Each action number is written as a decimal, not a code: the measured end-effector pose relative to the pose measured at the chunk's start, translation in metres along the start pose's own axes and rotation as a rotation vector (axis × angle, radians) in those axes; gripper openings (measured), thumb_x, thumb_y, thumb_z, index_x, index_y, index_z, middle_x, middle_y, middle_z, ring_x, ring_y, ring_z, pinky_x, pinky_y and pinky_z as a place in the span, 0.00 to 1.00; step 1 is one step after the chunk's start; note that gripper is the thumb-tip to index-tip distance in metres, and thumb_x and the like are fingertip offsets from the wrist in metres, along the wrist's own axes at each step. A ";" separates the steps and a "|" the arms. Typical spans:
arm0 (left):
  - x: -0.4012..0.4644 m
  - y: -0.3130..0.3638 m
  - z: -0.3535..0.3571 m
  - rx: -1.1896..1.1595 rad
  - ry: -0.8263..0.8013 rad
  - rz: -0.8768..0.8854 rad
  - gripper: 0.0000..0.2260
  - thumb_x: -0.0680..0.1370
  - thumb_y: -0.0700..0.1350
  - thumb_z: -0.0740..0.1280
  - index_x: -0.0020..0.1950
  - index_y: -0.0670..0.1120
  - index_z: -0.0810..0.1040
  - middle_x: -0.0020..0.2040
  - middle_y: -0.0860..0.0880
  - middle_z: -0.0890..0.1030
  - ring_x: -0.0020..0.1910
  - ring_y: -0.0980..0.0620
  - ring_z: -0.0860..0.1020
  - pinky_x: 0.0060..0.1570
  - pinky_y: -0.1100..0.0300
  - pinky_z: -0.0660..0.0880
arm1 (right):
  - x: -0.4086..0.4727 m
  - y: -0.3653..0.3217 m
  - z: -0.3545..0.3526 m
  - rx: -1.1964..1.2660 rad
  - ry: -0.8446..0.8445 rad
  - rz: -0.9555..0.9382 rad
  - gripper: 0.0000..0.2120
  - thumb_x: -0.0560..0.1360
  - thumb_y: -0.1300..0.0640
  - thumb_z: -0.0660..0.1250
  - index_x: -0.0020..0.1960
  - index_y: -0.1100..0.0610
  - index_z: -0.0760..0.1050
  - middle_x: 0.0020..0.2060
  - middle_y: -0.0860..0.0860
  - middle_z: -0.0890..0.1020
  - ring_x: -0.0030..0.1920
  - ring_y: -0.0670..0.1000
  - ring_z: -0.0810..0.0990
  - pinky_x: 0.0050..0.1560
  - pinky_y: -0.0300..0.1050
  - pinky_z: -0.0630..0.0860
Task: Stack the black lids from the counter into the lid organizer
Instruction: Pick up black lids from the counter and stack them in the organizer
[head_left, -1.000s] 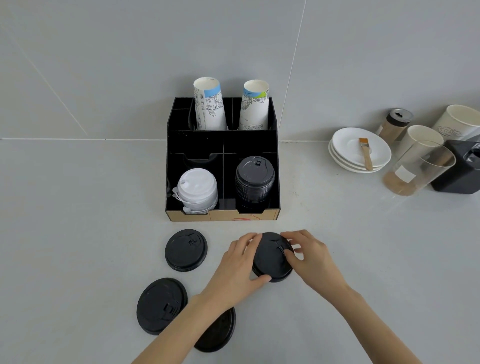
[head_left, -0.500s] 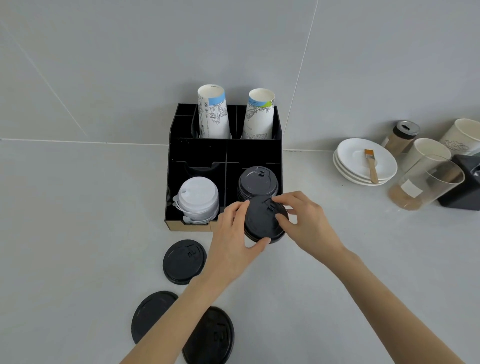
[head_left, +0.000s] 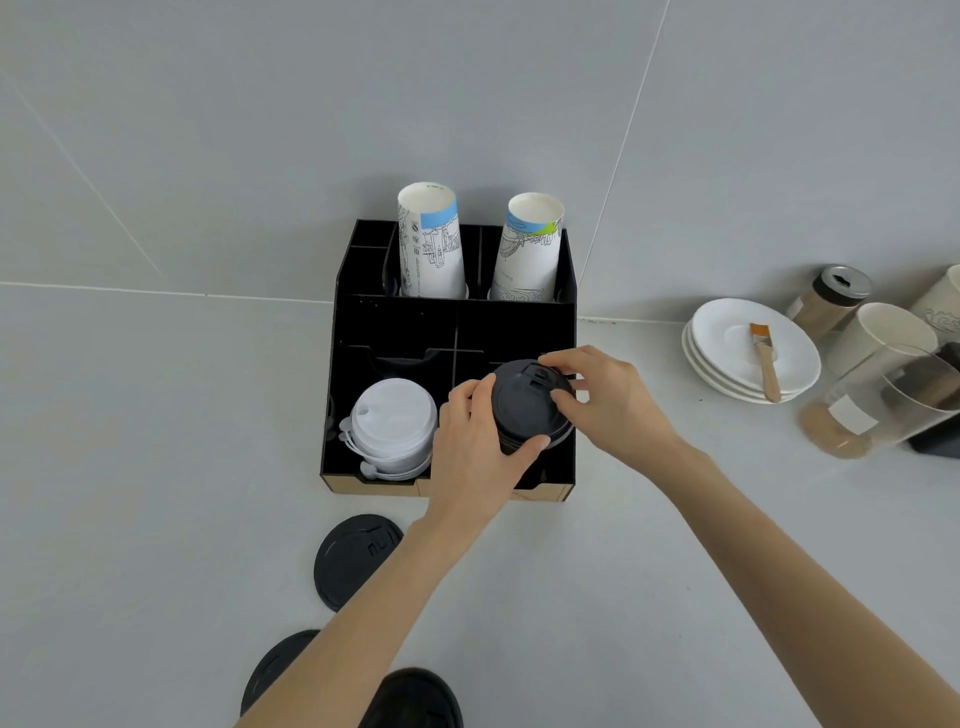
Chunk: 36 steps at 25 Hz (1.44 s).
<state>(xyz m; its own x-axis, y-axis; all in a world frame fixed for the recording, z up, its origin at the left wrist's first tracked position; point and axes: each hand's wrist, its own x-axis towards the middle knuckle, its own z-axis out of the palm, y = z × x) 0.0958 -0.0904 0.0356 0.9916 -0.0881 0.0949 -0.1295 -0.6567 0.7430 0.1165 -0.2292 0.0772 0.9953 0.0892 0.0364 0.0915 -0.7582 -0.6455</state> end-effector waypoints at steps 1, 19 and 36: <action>0.004 -0.001 0.002 0.013 0.004 -0.008 0.34 0.69 0.51 0.71 0.68 0.42 0.60 0.67 0.43 0.65 0.65 0.45 0.65 0.64 0.51 0.67 | 0.005 0.002 0.001 -0.002 -0.013 0.004 0.17 0.72 0.67 0.61 0.59 0.57 0.72 0.57 0.55 0.77 0.57 0.54 0.76 0.59 0.42 0.72; 0.017 -0.014 0.016 0.045 -0.030 -0.064 0.34 0.69 0.52 0.71 0.69 0.42 0.60 0.64 0.42 0.67 0.64 0.44 0.66 0.61 0.51 0.68 | 0.017 0.020 0.022 -0.017 -0.048 0.024 0.16 0.74 0.64 0.62 0.62 0.59 0.70 0.63 0.54 0.74 0.60 0.54 0.74 0.54 0.31 0.65; -0.004 -0.039 -0.045 0.062 -0.099 -0.023 0.26 0.74 0.48 0.67 0.68 0.44 0.62 0.67 0.44 0.68 0.66 0.46 0.66 0.63 0.52 0.66 | -0.011 -0.033 0.041 -0.005 0.001 -0.100 0.18 0.74 0.62 0.61 0.63 0.57 0.68 0.64 0.53 0.74 0.65 0.52 0.71 0.62 0.41 0.67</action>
<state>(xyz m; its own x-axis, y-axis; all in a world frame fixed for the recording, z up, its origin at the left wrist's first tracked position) 0.0971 -0.0308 0.0364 0.9895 -0.1439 0.0096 -0.1093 -0.7045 0.7012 0.1012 -0.1785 0.0668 0.9814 0.1635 0.1010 0.1901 -0.7491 -0.6346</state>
